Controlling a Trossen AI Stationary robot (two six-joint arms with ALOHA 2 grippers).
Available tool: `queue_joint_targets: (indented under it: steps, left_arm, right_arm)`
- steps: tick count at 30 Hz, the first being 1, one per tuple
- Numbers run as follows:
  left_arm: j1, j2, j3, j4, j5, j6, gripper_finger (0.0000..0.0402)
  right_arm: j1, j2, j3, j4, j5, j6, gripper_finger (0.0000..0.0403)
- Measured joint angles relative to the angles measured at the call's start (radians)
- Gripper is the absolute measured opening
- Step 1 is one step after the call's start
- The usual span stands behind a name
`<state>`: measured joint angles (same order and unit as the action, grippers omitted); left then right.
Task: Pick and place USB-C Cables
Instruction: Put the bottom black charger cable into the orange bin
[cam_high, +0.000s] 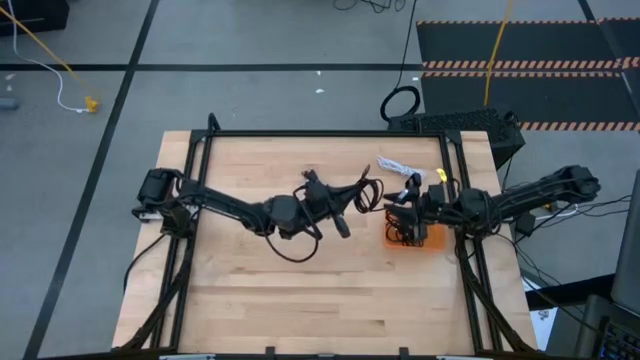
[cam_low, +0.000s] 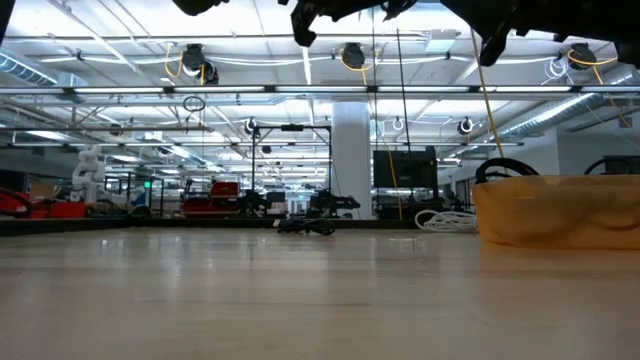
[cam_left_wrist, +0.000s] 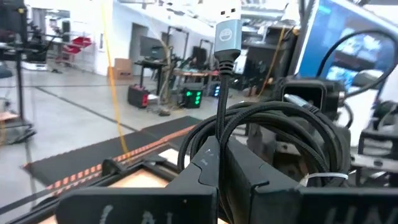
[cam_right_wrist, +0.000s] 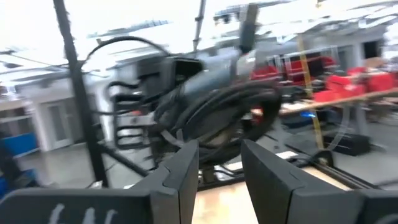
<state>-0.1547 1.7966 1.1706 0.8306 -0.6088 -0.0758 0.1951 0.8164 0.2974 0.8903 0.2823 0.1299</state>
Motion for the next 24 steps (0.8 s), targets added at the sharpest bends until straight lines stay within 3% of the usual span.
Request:
queue_joint_targets:
  steps: [9,24]
  left_arm:
    - [0.034,0.000,0.000,0.006,0.062,-0.064,0.0008]
    - [0.048,0.000,0.000,0.004,0.063,-0.064,0.0008]
  right_arm:
    - [-0.021,0.127,0.001,0.145,-0.155,-0.045,0.0123]
    - [-0.097,0.266,0.040,0.265,-0.157,-0.066,0.0174]
